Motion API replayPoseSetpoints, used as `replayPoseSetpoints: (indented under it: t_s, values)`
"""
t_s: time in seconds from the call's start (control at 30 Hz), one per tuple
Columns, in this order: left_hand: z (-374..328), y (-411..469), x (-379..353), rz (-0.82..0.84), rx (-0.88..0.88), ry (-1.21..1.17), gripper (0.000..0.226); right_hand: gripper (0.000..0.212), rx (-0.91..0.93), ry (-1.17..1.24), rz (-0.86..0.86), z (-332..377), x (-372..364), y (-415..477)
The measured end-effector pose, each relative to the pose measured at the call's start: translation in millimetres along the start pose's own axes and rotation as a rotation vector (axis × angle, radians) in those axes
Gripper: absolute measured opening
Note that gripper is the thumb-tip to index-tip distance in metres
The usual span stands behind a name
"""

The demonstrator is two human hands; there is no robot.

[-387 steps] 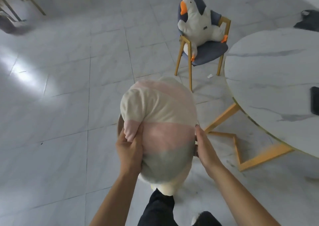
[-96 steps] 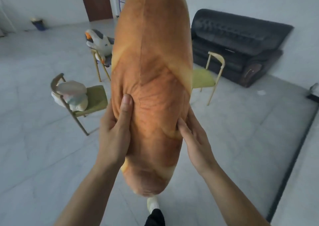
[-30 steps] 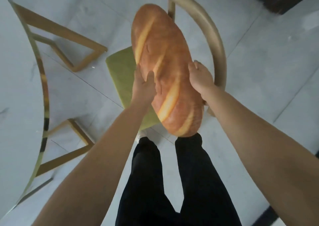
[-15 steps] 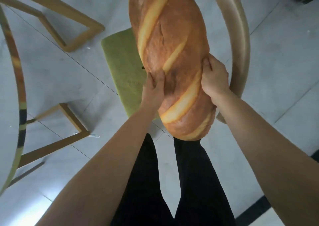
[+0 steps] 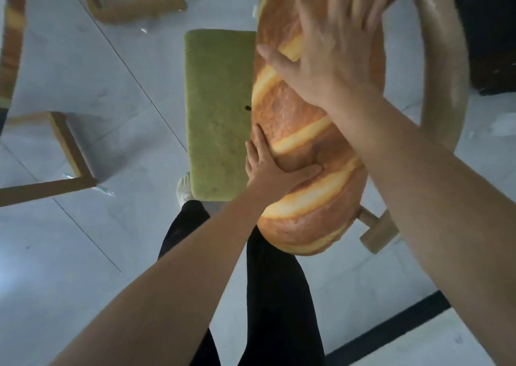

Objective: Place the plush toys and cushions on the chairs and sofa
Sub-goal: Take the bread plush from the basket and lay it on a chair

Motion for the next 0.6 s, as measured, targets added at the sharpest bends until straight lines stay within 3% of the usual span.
replayPoseSetpoints:
  t_s: [0.1, 0.17, 0.27, 0.6]
  values:
    - [13, 5, -5, -0.002, 0.032, -0.032, 0.148, 0.111, 0.201, -0.302, 0.162, 27, -47, 42]
    - [21, 7, -7, 0.010, 0.084, -0.072, 0.146, 0.114, 0.166, -0.393, 0.264, 28, -73, 60]
    - [24, 11, -4, 0.033, 0.090, -0.102, 0.144, 0.106, 0.108, -0.442, 0.261, 37, -89, 72]
    - [21, 7, -4, -0.005, 0.021, -0.108, 0.131, 0.069, 0.266, -0.224, 0.130, 18, -46, 6]
Point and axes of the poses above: each hand's wrist, its own y-axis towards the middle knuckle, its own x-axis out of the back of the hand, z = x × y, the point moved 6 cm from there along y, towards the middle knuckle, and after that the axes turned 2 degrees about -x, right-handed, at the moved point
